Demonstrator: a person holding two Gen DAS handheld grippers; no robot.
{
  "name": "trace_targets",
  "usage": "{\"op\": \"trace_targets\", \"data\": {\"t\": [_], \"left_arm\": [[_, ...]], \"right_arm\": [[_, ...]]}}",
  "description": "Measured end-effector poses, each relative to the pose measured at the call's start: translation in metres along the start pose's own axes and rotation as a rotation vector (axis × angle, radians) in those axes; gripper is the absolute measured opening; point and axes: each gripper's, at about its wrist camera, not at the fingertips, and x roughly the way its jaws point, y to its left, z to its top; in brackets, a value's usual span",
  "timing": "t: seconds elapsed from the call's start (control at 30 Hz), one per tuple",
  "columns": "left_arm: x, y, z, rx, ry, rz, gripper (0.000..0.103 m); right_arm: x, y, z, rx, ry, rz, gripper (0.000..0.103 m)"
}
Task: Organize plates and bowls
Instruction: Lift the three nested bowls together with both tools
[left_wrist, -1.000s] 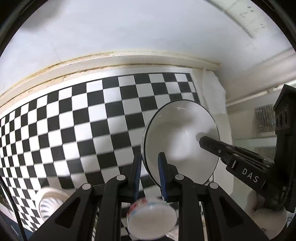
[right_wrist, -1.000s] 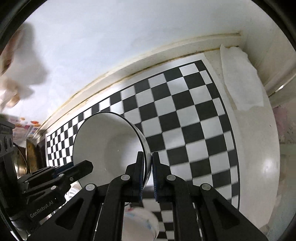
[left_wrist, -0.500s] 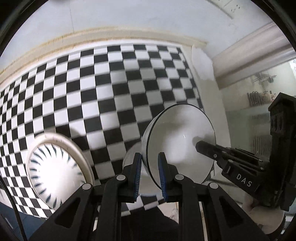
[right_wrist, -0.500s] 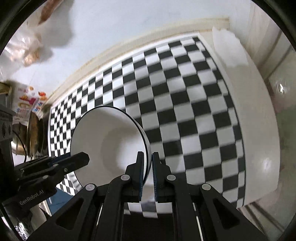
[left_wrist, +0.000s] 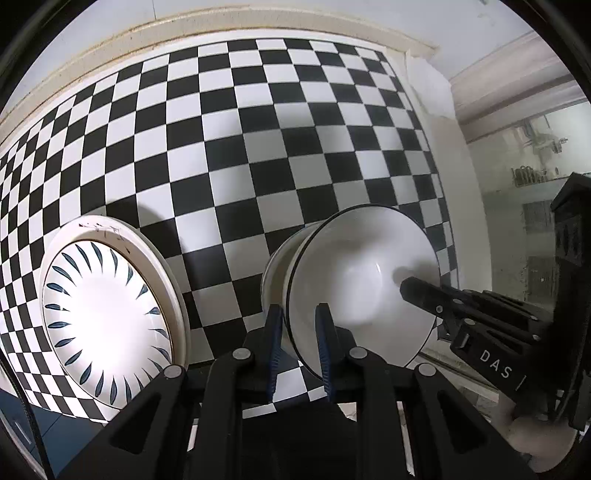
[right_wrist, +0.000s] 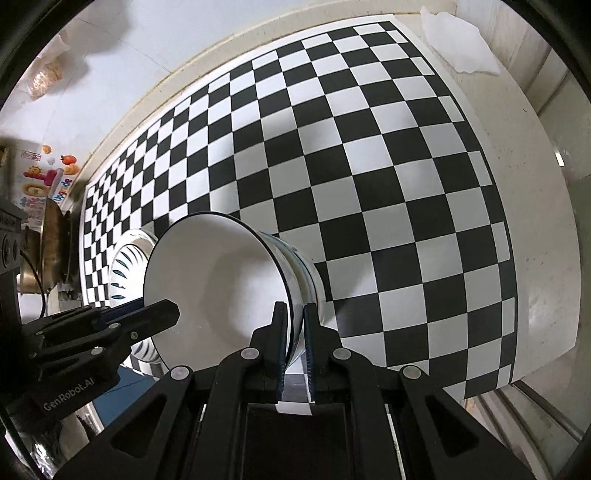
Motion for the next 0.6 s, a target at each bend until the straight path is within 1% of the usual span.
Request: {"op": "trace_targets", "data": {"t": [0.33,0.6], "left_arm": [[0.018,0.004,0.001,-0.001,0.035,0.032,0.016],[0.016,0.001,0.000,0.005,0.029,0.043,0.016]], "right_arm": [[0.015,0.004,0.003,-0.033,0.035,-0.037,0.010],[0.012,0.005,0.006,-0.043,0.041,-0.040,0.010]]}}
